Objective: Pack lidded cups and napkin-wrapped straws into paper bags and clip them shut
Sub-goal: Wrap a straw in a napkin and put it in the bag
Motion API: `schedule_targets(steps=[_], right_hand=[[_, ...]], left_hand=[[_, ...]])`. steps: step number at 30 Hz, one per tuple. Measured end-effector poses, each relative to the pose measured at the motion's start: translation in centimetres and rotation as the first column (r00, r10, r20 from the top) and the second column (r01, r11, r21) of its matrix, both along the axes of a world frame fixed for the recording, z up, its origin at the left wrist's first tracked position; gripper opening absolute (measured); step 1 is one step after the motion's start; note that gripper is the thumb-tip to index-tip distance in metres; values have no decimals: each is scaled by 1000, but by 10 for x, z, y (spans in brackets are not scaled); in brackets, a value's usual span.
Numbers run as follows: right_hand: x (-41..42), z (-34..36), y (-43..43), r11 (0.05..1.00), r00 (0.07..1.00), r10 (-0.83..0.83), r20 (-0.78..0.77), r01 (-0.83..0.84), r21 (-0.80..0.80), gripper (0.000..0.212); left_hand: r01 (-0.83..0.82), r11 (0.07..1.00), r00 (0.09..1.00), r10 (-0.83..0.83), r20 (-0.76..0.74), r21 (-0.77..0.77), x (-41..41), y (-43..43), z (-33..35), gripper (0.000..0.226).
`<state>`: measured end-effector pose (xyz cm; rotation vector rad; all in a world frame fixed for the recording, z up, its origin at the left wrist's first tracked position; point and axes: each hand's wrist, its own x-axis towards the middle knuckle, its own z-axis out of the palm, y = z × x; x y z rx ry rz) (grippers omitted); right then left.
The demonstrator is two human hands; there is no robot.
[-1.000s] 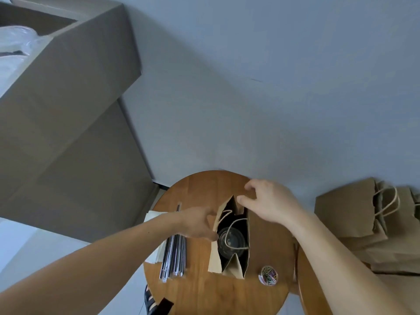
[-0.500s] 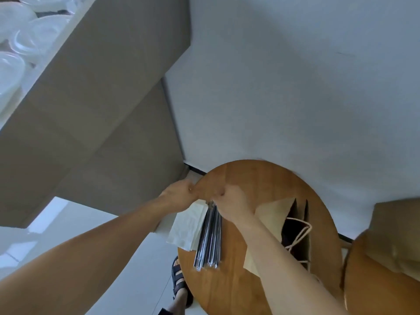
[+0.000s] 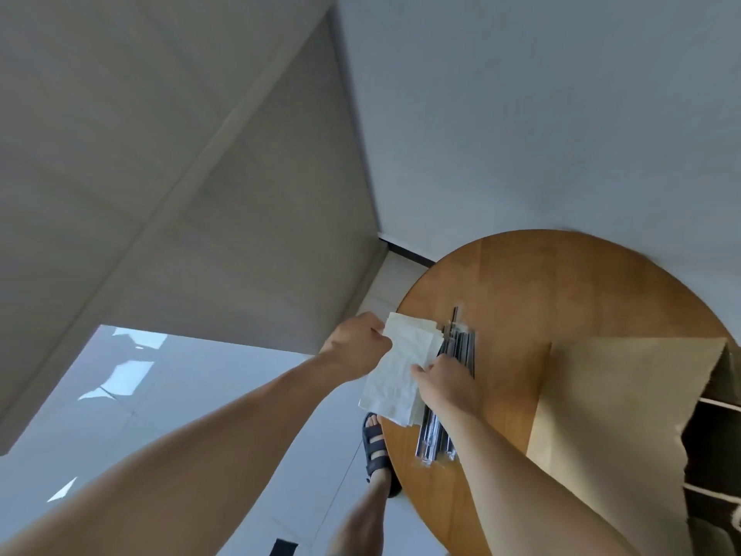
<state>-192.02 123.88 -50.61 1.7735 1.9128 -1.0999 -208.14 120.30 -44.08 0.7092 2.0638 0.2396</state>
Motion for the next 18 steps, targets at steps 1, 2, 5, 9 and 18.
schedule_targets(steps=[1, 2, 5, 9, 18], right_hand=[[-2, -4, -1, 1000, 1000, -1, 18, 0, 13, 39], [-3, -6, -2, 1000, 999, -2, 33, 1, 26, 38], [-6, -10, -4, 998, 998, 10, 67, -13, 55, 31], [-5, -11, -4, 993, 993, 63, 104, -73, 97, 25], [-8, -13, 2, 1000, 999, -26, 39, 25, 18, 24]], left_hand=[[6, 1000, 1000, -6, 2, 5, -1, -2, -3, 38], [11, 1000, 1000, -11, -2, 2, -1, -3, -5, 37], [17, 1000, 1000, -17, -9, -2, 0, -7, -10, 38], [18, 1000, 1000, -17, -12, 14, 1, -11, -9, 36], [20, 999, 1000, -21, 10, 24, 0, -13, -3, 38]])
